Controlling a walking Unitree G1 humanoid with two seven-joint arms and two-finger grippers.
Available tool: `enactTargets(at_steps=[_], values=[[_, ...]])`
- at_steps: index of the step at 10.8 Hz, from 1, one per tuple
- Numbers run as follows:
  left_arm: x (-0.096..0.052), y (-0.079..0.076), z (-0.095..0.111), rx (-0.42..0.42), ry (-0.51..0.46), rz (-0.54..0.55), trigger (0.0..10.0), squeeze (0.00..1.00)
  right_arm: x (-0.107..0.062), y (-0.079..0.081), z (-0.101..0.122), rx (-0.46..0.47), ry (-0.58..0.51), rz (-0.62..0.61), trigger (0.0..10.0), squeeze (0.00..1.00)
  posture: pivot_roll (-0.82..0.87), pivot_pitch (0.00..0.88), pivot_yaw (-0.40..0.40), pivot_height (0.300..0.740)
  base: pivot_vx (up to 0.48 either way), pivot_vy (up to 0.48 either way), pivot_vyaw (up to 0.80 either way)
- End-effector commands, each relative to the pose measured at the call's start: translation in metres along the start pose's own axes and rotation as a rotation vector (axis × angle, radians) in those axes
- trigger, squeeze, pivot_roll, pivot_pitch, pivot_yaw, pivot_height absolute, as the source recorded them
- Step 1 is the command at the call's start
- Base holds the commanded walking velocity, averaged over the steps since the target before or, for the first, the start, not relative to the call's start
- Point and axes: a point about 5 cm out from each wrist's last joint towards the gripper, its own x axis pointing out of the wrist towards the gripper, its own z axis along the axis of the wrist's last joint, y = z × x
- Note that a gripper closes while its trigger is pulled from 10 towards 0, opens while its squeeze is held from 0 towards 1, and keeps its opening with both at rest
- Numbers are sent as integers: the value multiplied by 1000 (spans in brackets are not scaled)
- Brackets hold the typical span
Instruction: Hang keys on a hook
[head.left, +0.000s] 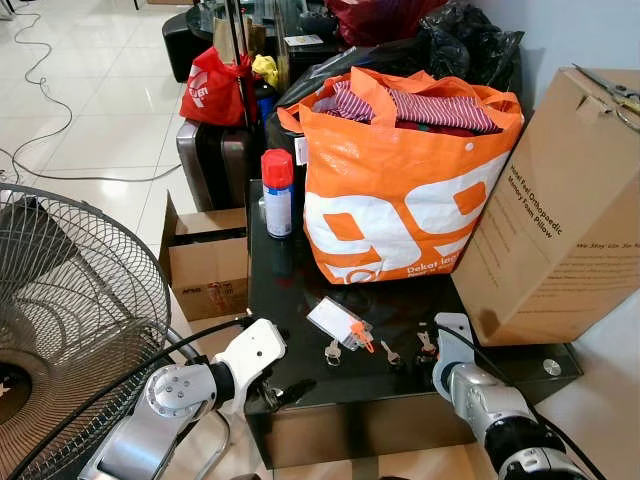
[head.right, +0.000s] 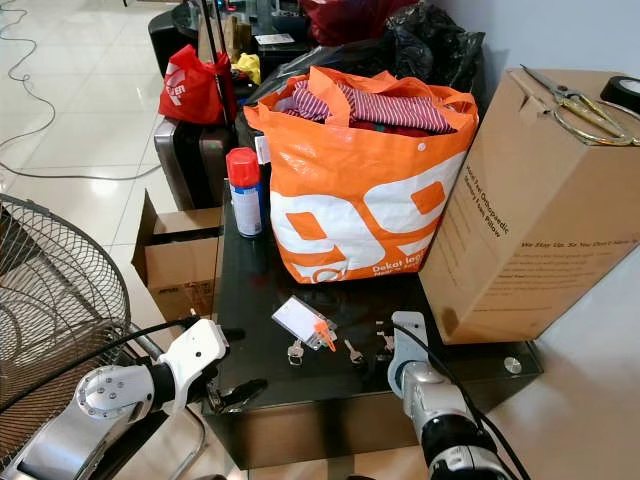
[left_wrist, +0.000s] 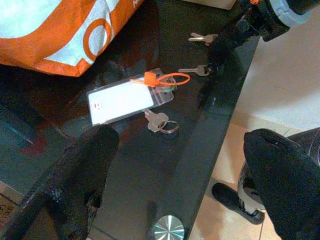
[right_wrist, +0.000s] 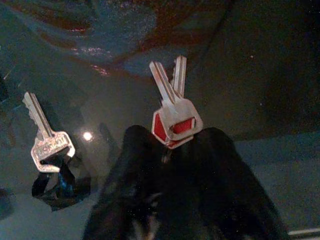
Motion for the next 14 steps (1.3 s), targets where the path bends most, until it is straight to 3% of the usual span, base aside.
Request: enactTargets(at_steps=[1, 6, 9, 12, 14], values=[[0, 1, 1, 18, 2, -6, 10000, 0, 0, -7, -5, 15, 22, -27, 0, 0, -27, 34, -20, 740, 0, 0, 0], [2, 1, 0, 19, -1, -7, 10000, 0, 2, -7, -6, 15, 26, -20, 0, 0, -25, 28, -19, 740, 0, 0, 0], [2, 3, 0, 0, -11, 19, 10000, 0, 1, -8, 0, 47, -26, -6, 0, 0, -26, 6, -16, 740, 0, 0, 0], [-1, 13, 14, -127, -99, 137, 10000, 0, -12, -2, 17, 89, -247, 149, 0, 0, -20, 0, -6, 740, 0, 0, 0], [-3, 22, 26, -128, -189, 270, 10000, 0, -27, -4, 24, 125, -368, 206, 0, 0, -23, 0, 8, 740, 0, 0, 0]])
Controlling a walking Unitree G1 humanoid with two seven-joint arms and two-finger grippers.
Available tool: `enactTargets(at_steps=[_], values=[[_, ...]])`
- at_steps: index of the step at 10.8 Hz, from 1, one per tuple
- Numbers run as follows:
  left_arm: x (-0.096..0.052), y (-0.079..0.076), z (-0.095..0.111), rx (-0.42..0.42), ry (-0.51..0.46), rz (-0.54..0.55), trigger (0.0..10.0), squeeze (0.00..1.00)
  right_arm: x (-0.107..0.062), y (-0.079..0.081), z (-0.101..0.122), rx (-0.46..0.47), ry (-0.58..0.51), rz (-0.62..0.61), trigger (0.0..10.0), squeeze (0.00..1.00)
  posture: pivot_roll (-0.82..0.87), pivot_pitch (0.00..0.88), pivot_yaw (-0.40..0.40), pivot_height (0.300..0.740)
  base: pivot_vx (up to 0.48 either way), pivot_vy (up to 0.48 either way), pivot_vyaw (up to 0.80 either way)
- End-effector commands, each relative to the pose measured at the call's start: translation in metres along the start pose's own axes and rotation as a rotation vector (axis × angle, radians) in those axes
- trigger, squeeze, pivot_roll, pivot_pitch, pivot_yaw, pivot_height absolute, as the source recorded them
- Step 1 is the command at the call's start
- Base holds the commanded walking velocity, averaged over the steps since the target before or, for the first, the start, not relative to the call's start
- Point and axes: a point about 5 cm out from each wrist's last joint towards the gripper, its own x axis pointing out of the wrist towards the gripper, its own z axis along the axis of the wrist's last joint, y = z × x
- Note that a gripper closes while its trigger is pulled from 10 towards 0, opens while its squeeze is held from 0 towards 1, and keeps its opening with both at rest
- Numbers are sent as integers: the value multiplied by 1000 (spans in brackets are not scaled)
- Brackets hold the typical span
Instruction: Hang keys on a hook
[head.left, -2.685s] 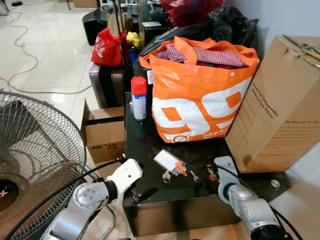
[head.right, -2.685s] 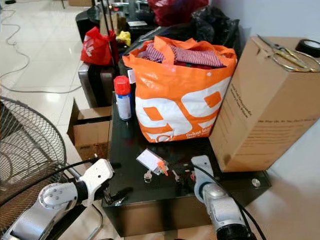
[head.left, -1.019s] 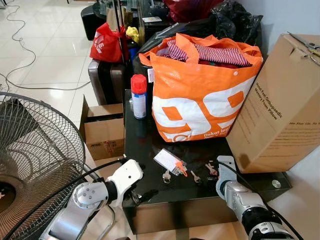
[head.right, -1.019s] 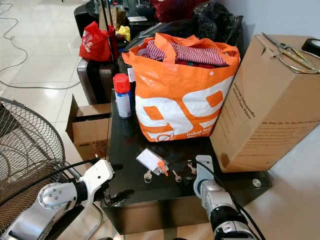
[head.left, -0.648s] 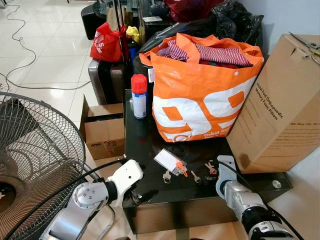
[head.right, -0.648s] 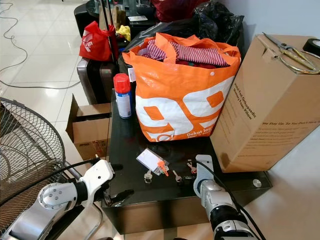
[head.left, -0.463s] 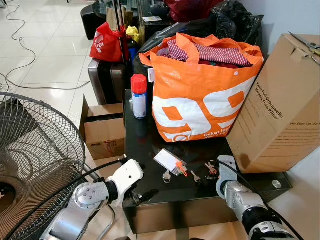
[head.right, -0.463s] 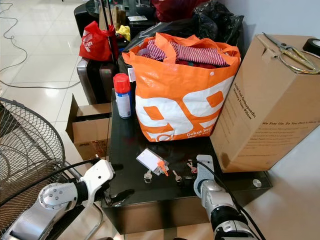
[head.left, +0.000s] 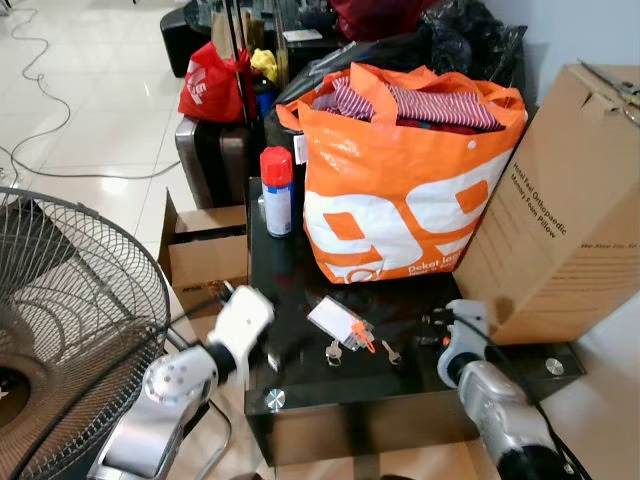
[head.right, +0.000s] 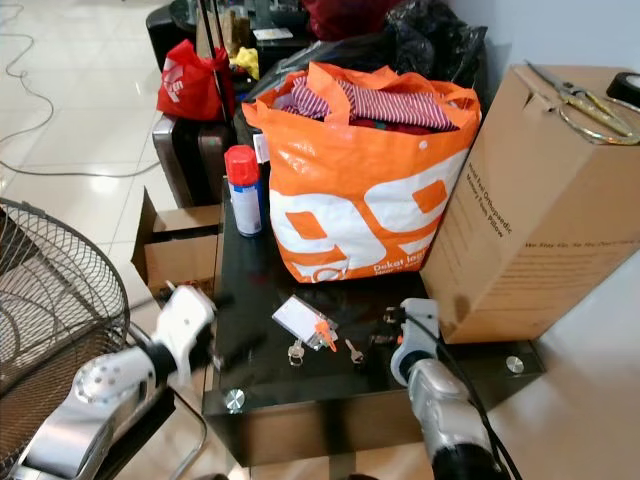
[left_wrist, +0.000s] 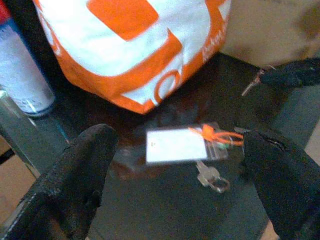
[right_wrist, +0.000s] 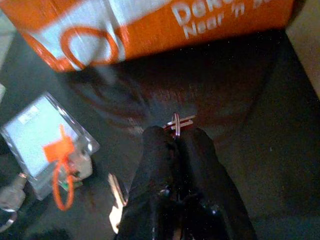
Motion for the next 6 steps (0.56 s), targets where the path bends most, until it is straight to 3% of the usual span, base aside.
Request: enactTargets(at_steps=[1, 3, 6], values=[[-1, 7, 8, -2, -35, 58, 10000, 0, -4, 0, 10, 17, -63, 16, 0, 0, -29, 0, 15, 740, 0, 0, 0], [-1, 9, 17, 43, -77, 125, 10000, 0, -25, 4, 28, -3, -189, 42, 0, 0, -35, 0, 17, 740, 0, 0, 0], [0, 8, 22, 37, -113, 217, 10000, 0, -47, 9, 70, -89, -346, -13, 0, 0, -50, 0, 12, 740, 0, 0, 0]])
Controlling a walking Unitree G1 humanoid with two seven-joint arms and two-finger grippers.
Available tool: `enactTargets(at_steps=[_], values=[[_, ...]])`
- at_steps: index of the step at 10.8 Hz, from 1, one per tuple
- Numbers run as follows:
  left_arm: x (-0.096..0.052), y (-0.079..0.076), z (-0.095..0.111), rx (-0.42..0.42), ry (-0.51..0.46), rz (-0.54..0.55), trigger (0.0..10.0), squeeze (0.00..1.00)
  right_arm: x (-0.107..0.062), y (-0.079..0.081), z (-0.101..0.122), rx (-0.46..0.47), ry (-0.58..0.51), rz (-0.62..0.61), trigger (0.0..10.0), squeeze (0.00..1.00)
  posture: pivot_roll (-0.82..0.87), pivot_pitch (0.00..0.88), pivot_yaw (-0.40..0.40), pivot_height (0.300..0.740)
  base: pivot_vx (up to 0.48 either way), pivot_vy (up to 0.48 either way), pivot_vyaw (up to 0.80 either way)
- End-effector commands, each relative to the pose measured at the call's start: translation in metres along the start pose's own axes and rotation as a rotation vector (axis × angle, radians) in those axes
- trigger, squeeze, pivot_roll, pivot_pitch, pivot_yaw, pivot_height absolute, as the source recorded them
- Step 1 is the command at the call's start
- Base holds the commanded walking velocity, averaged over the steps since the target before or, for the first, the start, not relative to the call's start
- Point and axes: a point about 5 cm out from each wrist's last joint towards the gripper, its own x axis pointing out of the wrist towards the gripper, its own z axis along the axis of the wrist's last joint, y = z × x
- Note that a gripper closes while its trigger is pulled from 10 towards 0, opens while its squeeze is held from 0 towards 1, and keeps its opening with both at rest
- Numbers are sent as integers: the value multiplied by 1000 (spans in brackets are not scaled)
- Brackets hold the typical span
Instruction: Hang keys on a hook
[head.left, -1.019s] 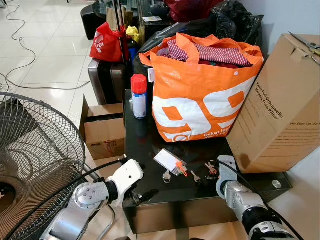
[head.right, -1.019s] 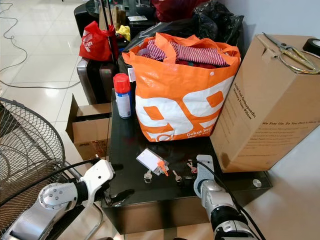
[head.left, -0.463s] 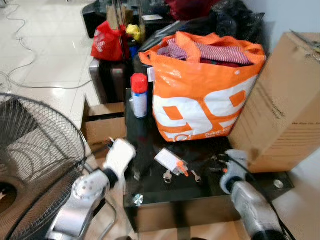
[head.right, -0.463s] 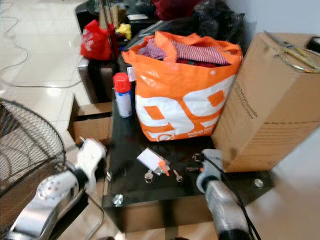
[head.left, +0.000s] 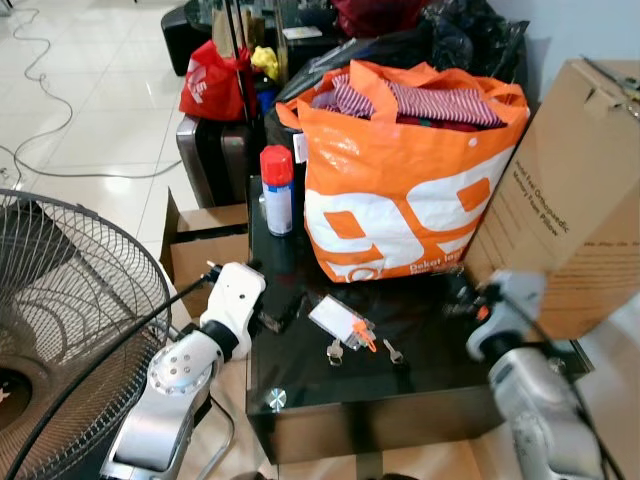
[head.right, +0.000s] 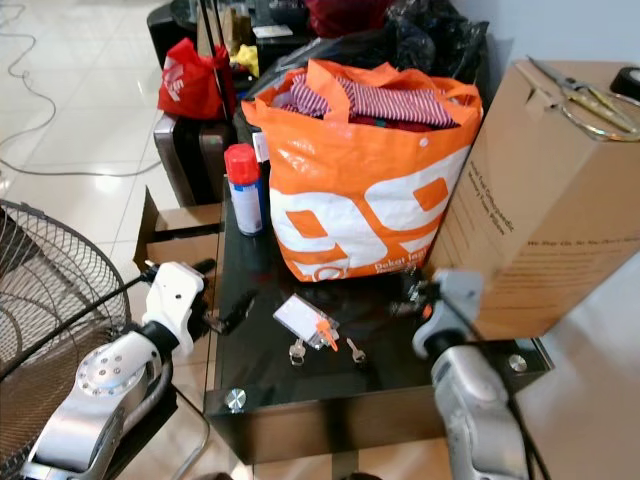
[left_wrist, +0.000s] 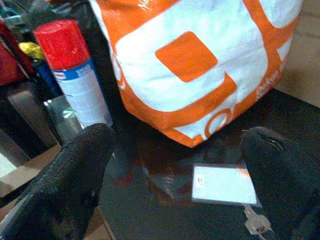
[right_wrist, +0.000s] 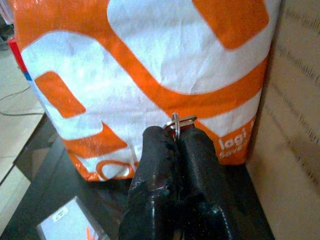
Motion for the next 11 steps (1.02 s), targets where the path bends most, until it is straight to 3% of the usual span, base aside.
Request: enactTargets(at_steps=[1, 11], values=[[1, -1, 4, 16, -15, 10, 10000, 0, -2, -2, 5, -28, -2, -28, 0, 0, -46, 0, 6, 740, 0, 0, 0], [6, 1, 1, 48, 2, 56, 10000, 0, 2, -1, 16, -65, 25, -104, 0, 0, -45, 0, -4, 740, 0, 0, 0]])
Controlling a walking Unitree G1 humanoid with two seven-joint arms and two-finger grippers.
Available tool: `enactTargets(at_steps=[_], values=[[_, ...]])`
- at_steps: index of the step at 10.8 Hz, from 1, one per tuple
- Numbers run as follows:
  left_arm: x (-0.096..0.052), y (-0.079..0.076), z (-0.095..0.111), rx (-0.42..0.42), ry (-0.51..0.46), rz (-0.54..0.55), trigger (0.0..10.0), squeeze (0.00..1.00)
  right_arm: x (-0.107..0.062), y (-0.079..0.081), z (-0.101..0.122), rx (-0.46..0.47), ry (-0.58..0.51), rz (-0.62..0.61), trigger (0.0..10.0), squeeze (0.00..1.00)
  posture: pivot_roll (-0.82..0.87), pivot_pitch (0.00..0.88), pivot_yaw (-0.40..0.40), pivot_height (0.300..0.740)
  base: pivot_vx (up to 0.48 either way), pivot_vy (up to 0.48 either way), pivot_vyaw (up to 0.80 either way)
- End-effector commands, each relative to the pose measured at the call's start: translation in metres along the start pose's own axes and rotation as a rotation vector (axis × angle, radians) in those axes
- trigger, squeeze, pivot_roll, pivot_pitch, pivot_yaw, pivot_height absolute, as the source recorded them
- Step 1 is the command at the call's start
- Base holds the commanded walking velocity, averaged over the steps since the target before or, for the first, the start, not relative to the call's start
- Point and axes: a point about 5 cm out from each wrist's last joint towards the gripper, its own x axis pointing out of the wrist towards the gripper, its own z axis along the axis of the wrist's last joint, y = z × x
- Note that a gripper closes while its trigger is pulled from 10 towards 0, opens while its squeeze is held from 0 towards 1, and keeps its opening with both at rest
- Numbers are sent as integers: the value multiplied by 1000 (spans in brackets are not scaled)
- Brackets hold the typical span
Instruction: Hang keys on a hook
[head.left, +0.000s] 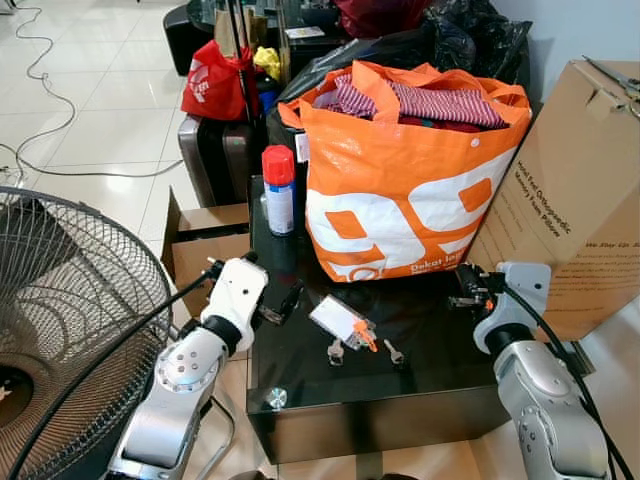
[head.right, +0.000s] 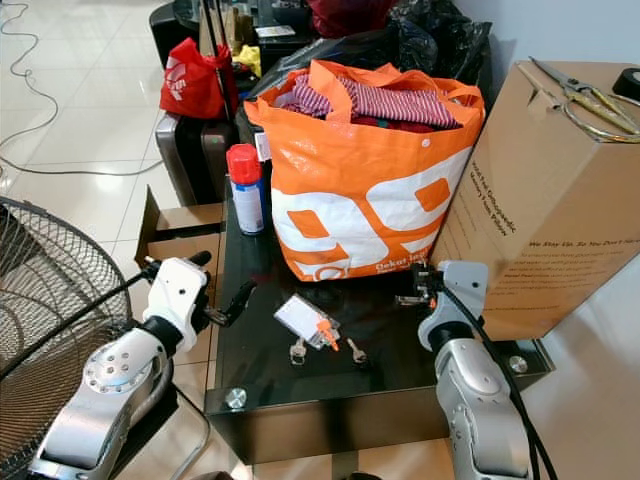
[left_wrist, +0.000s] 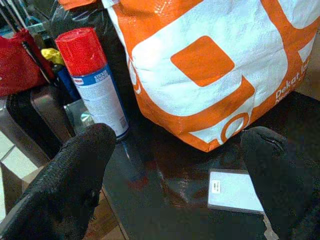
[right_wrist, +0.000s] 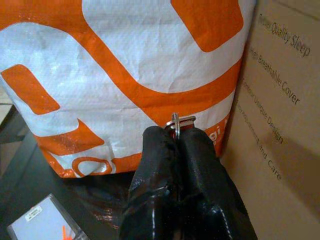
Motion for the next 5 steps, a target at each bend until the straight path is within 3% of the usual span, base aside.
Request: enactTargets(at_steps=[1, 3, 5], values=[[2, 1, 0, 11, 7, 1, 10000, 0, 1, -1, 8, -12, -22, -7, 0, 0, -45, 0, -5, 740, 0, 0, 0], [3, 1, 0, 14, 7, 3, 10000, 0, 3, -1, 9, -15, -21, -6, 0, 0, -44, 0, -6, 740, 0, 0, 0], [3, 1, 0, 14, 6, 5, 10000, 0, 3, -1, 10, -17, -22, -4, 0, 0, -45, 0, -6, 740, -242, 0, 0]])
